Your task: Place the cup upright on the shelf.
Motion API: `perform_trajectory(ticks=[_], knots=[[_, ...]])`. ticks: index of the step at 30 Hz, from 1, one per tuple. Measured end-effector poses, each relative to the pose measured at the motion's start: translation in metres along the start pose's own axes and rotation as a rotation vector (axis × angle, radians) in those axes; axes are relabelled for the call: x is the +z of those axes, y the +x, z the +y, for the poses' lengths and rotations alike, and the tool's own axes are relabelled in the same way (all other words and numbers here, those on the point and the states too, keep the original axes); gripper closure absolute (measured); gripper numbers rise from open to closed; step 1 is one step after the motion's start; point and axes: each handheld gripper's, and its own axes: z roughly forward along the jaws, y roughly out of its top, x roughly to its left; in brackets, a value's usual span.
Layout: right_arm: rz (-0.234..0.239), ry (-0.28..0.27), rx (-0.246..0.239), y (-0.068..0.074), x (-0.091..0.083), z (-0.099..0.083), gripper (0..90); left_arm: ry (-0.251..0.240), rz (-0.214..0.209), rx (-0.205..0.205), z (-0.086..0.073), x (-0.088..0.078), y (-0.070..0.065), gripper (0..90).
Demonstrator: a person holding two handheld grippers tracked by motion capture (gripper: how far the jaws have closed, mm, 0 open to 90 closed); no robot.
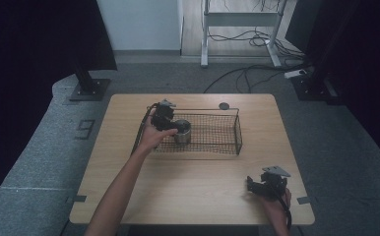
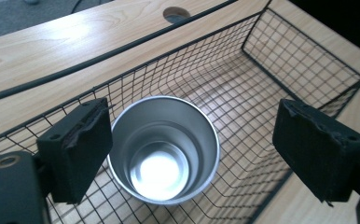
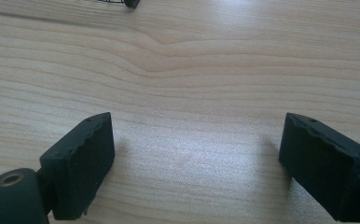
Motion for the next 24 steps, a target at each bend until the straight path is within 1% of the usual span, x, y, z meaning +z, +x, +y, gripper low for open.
perform_trajectory(ticks=[2,3,5,6,8,10,16,20,22,23,24], knots=[[0.0,0.0,0.0,0.0,0.0,0.0,10.1,-0.014,-0.008,-0.006,-0.004,-0.007,0.0,12.5],[0.0,0.0,0.0,0.0,0.0,0.0,10.1,-0.014,-0.008,-0.006,-0.004,-0.007,0.0,12.5],[0.0,0.0,0.0,0.0,0.0,0.0,10.1,-0.023,-0.025,-0.018,-0.009,-0.014,-0.001,12.6],[0.0,0.0,0.0,0.0,0.0,0.0,10.1,-0.023,-0.025,-0.018,-0.009,-0.014,-0.001,12.6],[-0.001,0.0,0.0,0.0,0.0,0.0,10.2,-0.021,-0.019,-0.017,-0.014,-0.018,-0.002,12.9],[0.0,0.0,0.001,0.0,0.0,0.0,10.2,-0.021,-0.003,-0.012,-0.019,-0.022,-0.004,13.1],[-0.001,0.001,0.0,0.0,0.0,0.0,10.2,-0.056,0.004,-0.007,-0.036,-0.039,-0.007,13.7],[-0.001,0.0,0.002,0.0,0.0,0.0,10.3,-0.08,-0.002,-0.006,-0.053,-0.052,-0.011,13.8],[-0.001,0.0,0.004,0.0,0.0,0.0,10.3,-0.088,0.011,0.011,-0.068,-0.061,-0.015,14.0],[-0.001,0.0,0.004,0.0,0.0,0.0,10.3,-0.088,0.011,0.011,-0.068,-0.061,-0.015,14.0],[-0.001,0.001,0.002,0.0,0.0,0.0,10.3,-0.095,0.018,0.014,-0.08,-0.066,-0.018,14.0]])
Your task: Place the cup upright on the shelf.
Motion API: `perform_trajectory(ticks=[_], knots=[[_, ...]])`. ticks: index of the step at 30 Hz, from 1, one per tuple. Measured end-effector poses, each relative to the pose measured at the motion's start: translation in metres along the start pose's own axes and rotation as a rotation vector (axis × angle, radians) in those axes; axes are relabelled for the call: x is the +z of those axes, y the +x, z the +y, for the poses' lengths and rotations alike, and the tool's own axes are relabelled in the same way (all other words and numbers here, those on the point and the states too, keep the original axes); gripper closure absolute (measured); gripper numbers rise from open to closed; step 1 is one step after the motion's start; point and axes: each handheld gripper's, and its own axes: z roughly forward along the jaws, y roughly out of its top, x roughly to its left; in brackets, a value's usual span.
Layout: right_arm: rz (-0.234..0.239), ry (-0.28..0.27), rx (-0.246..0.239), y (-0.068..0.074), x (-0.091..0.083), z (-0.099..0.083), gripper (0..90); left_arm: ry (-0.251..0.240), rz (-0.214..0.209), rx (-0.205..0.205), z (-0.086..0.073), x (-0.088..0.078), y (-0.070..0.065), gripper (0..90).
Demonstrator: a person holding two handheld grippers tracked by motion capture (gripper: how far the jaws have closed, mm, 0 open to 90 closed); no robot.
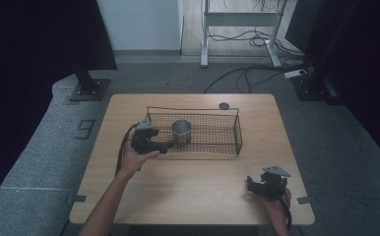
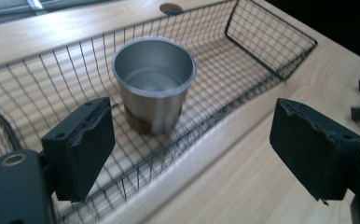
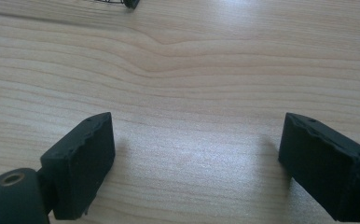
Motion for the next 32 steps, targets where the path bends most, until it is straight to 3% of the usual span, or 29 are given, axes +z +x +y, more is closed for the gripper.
perform_trajectory(ticks=[2,9,14,15,16,17,20,21,23,26,32], knots=[[0.0,0.0,0.0,0.0,0.0,0.0,10.4,0.0,0.004,0.002,-0.006,-0.003,-0.001,14.1],[0.0,0.0,0.0,0.0,0.0,0.0,10.4,0.025,0.031,0.021,-0.048,-0.021,-0.009,14.2],[0.0,0.0,0.0,0.0,0.0,0.0,10.5,0.034,0.035,0.013,-0.08,-0.037,-0.015,14.3],[0.0,0.0,0.0,0.0,0.0,0.0,10.5,0.052,0.063,0.024,-0.092,-0.041,-0.017,14.3],[0.0,0.0,0.0,0.0,0.0,0.0,10.5,0.052,0.063,0.024,-0.092,-0.041,-0.017,14.3],[-0.001,0.0,0.0,0.0,0.0,0.0,10.6,0.054,0.049,-0.004,-0.103,-0.043,-0.015,14.3],[-0.001,-0.001,0.001,0.0,0.0,0.0,10.6,0.065,0.057,-0.023,-0.112,-0.043,-0.015,14.3],[-0.001,-0.001,0.001,0.0,0.0,0.0,10.8,0.055,0.052,-0.047,-0.119,-0.044,-0.016,14.3],[-0.002,-0.001,0.001,0.0,0.0,0.0,10.8,0.053,0.049,-0.056,-0.121,-0.044,-0.016,14.3],[-0.002,-0.001,0.001,0.0,0.0,0.0,10.9,0.063,0.067,-0.03,-0.124,-0.041,-0.018,14.3],[-0.001,-0.002,0.0,0.0,0.0,0.0,11.1,0.06,0.058,-0.026,-0.125,-0.038,-0.02,14.3]])
